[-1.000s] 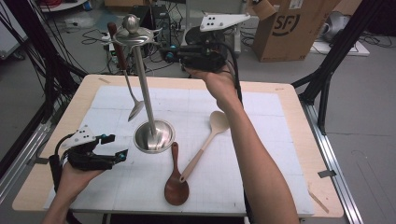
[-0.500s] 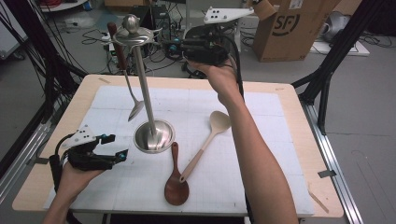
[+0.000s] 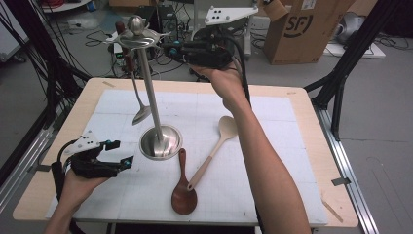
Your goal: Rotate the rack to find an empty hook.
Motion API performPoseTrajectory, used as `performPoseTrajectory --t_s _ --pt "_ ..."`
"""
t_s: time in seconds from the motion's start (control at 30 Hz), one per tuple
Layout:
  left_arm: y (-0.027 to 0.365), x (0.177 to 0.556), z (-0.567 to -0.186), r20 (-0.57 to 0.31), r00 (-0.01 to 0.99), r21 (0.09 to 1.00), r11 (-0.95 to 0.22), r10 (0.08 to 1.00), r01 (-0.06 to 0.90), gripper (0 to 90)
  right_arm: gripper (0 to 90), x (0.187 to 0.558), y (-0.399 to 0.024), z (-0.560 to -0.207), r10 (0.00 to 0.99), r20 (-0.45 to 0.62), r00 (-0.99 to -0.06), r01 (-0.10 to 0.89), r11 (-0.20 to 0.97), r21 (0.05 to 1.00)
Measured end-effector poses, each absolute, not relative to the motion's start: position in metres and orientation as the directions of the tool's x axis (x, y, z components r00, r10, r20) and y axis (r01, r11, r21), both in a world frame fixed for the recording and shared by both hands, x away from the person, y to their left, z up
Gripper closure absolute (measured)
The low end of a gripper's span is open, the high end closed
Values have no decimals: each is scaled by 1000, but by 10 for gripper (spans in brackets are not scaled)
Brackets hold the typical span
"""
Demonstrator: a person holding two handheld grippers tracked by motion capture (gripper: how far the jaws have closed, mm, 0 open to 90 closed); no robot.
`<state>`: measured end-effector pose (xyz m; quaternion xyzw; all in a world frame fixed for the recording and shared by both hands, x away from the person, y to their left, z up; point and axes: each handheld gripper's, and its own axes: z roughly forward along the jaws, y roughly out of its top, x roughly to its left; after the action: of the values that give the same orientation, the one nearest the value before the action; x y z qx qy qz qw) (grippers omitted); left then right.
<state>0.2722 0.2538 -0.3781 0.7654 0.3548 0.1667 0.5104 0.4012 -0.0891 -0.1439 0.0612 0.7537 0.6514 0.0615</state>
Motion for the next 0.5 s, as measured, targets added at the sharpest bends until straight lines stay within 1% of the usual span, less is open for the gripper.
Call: performPoseTrajectory --t_s 0.5 --pt "254 272 -378 -104 694 901 -228 713 369 216 892 391 -65 -143 133 -29 -991 -7 160 987"
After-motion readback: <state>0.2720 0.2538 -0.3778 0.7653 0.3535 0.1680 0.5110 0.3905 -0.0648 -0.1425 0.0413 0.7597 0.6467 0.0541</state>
